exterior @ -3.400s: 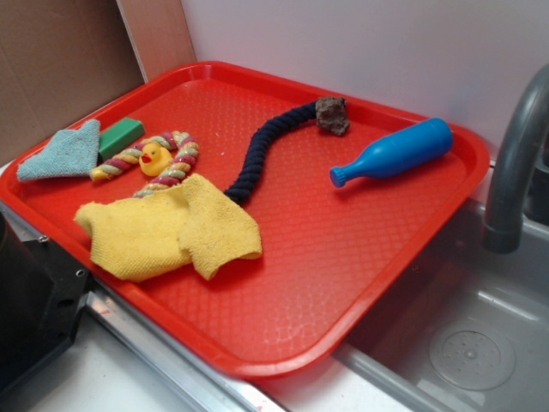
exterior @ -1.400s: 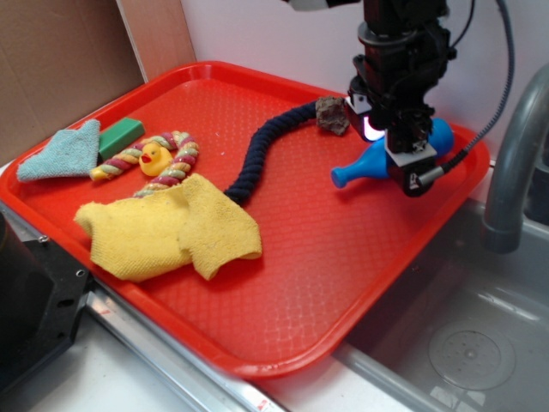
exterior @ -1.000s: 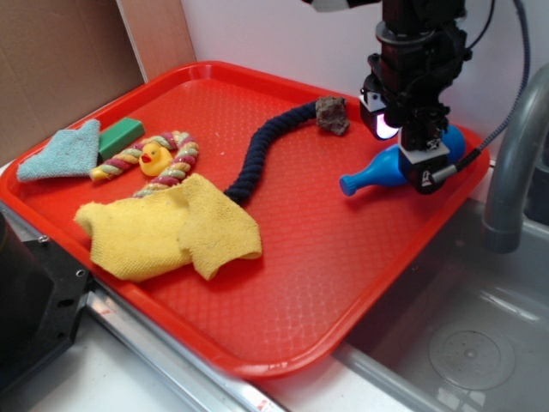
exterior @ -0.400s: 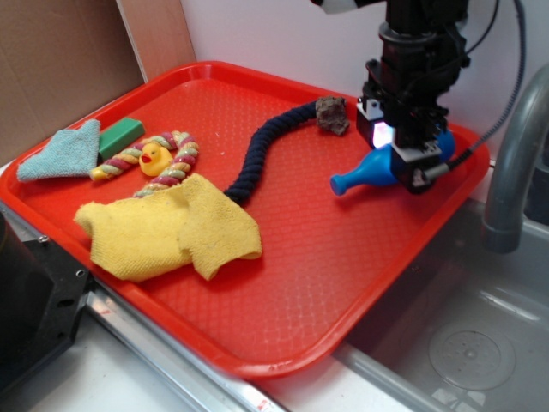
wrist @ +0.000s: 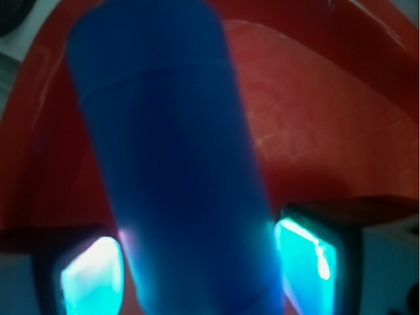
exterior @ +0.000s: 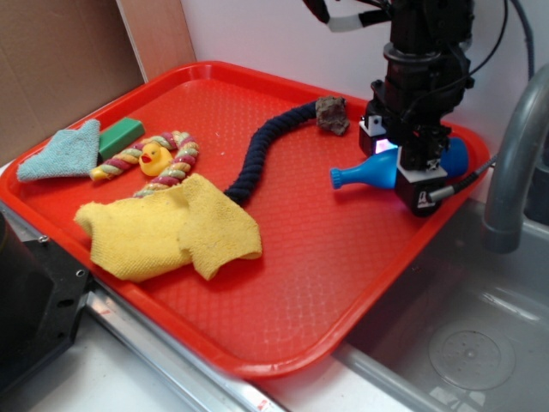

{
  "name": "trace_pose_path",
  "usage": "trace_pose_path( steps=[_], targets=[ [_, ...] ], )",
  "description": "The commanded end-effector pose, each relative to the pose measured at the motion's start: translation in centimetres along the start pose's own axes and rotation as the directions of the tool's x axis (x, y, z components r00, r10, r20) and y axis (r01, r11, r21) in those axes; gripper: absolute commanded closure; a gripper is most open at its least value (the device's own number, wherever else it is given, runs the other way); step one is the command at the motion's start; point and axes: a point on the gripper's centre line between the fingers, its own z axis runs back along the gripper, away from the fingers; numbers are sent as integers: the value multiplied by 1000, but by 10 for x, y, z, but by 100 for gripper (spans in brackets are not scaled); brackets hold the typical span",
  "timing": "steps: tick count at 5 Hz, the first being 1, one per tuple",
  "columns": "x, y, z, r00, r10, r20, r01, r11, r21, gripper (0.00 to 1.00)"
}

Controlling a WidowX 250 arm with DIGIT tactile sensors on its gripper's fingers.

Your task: Grab the blue bottle.

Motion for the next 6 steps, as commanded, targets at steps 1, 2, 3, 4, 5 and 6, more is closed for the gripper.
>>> trace_pose_path(
  steps=[1,2,3,4,5,6],
  targets=[
    [-16,1,50,988,15,152,-24,998,54,100],
    [-52,8,90,982,69,174,-78,996,50,100],
    [-85,7,136,971,212,111,-218,975,42,100],
    [-120,4,177,888,447,110,-454,890,46,100],
    [-131,12,200,805,580,122,-588,808,43,100],
    [-149,28,211,727,673,135,-682,730,37,100]
  ],
)
